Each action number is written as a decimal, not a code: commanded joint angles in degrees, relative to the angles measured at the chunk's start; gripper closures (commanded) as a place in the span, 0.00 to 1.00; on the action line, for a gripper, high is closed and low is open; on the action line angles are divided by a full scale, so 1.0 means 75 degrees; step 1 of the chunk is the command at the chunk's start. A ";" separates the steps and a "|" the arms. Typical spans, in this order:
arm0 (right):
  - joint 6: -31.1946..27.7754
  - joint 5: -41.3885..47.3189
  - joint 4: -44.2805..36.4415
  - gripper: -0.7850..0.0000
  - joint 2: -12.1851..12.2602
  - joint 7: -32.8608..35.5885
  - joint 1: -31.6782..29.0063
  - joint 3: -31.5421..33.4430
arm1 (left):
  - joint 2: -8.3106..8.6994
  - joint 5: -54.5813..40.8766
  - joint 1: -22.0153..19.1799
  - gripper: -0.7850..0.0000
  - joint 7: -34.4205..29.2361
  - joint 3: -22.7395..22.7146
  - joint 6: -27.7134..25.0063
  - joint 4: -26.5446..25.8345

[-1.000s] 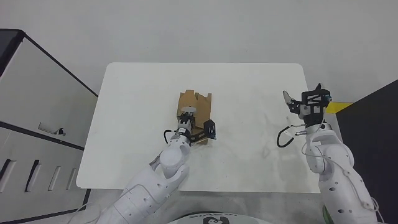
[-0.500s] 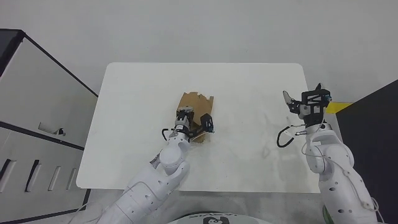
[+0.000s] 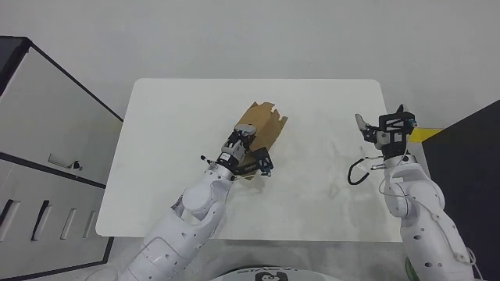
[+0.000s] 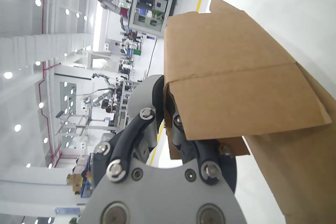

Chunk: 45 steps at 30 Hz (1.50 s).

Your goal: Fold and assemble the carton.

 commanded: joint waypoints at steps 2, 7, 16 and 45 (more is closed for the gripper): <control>0.0000 0.0000 0.0000 0.00 0.0000 0.0000 0.0000 0.0000 | 0.0097 -0.0032 0.0185 1.00 0.0939 -0.0206 -0.0085 -0.0304; 0.0000 0.0000 0.0000 0.00 0.0000 0.0000 0.0000 0.0000 | 0.0116 -0.0032 0.0216 1.00 0.1025 -0.0273 -0.0117 -0.0326; -0.1539 0.1111 0.0078 0.00 0.0041 0.0687 0.0027 0.0124 | 0.0171 0.0080 0.0093 1.00 0.1885 -0.0377 0.0042 -0.0171; -0.5235 0.7795 0.1327 0.00 0.0511 0.6184 0.0948 0.0882 | 0.0448 0.0675 -0.0242 1.00 0.5359 -0.0676 0.1856 0.0218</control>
